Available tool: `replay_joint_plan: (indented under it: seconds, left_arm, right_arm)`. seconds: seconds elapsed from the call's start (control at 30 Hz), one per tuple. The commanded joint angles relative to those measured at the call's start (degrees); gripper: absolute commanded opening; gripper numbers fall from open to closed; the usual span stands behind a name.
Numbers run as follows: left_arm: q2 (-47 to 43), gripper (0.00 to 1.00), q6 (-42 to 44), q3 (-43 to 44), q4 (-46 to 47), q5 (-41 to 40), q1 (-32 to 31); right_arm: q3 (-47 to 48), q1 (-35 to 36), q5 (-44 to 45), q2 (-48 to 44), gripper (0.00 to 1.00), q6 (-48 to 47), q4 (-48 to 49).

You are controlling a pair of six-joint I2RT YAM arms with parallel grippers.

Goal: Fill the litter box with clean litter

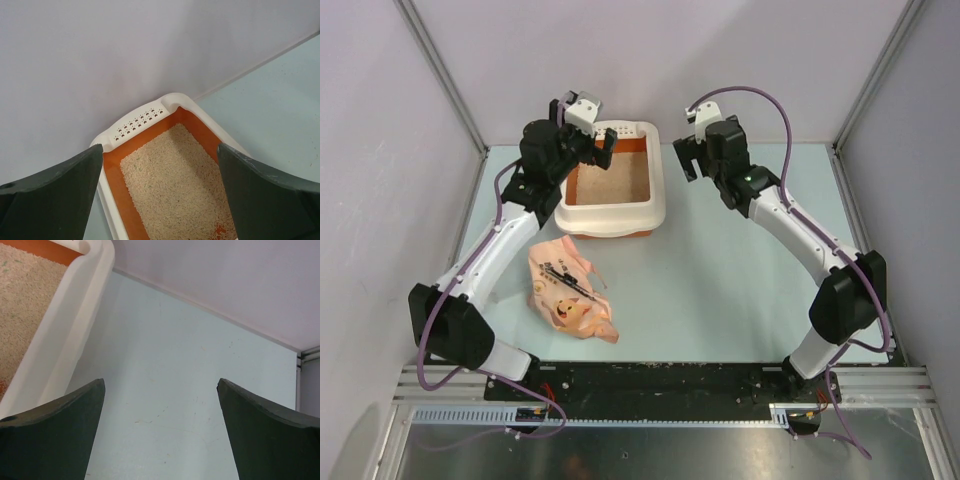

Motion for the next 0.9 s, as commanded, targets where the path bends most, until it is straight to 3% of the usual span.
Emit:
replay_joint_plan:
  seconds: [0.0,0.1,0.2,0.3,0.43,0.47,0.53,0.63,0.67,0.77,0.87]
  left_arm:
    - [-1.5,1.0,1.9,2.9,1.4,0.5,-0.2]
    - [-3.2,1.0,3.0,2.9,-0.8,-3.3,-0.1]
    - [-5.3,1.0,4.3,2.3,-4.1,-9.4,2.1]
    - [-7.1,1.0,2.0,0.5,-5.7,-11.5,9.0]
    - [-5.9,0.94,-7.3,1.4,-12.3,-13.1,22.6]
    - [-5.7,0.85,-8.1,0.9,-12.7,-12.3,24.3]
    - [-4.6,0.77,-8.7,-1.0,-13.9,-11.2,27.6]
    - [-1.7,0.61,-8.5,-3.3,-16.0,-8.0,28.8]
    - [-0.4,0.49,-8.4,-3.5,-16.5,-7.4,28.8]
    - [3.5,0.31,-9.1,-4.8,-17.4,-4.1,28.8]
    - [7.7,0.29,-11.4,-5.1,-17.3,-2.7,28.8]
  right_arm:
    - [0.7,-0.1,1.7,-0.8,1.0,-0.3,0.7]
    - [0.1,-0.3,-2.9,-1.7,1.0,-9.4,-4.0]
    - [-0.3,-1.9,-8.7,-2.8,1.0,-11.2,-7.9]
    - [0.0,-4.1,-10.8,-3.1,1.0,-8.6,-10.9]
    - [0.3,-5.5,-11.3,-2.8,1.0,-6.5,-13.7]
    - [0.2,-5.6,-11.9,-2.9,1.0,-5.7,-14.1]
    - [-0.3,-5.9,-13.1,-3.1,0.99,-5.0,-14.9]
    - [-0.9,-6.2,-14.7,-2.9,0.97,-3.7,-15.4]
    - [-0.9,-6.1,-14.9,-2.8,0.97,-3.5,-15.5]
    - [-0.9,-6.3,-15.6,-2.7,0.96,-3.0,-15.5]
    - [-1.3,-6.6,-15.6,-2.9,0.96,-3.4,-15.7]
